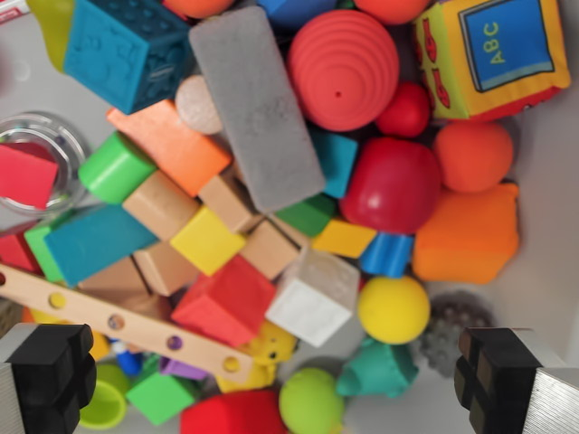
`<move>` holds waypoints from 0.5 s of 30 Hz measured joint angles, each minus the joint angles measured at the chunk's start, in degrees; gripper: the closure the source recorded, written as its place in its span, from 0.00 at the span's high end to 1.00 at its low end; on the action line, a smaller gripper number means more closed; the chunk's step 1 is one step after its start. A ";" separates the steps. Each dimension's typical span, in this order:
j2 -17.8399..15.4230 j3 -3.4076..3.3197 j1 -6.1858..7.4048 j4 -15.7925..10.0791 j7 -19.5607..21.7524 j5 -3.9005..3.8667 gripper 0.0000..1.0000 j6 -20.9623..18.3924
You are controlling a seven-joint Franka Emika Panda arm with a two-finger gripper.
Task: Pick an object from the bin
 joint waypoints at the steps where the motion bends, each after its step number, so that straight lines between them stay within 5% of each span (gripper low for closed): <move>1: 0.05 0.03 0.07 -0.03 0.00 0.00 1.00 0.08; 15: 0.92 0.76 1.22 -0.77 0.06 0.03 1.00 1.79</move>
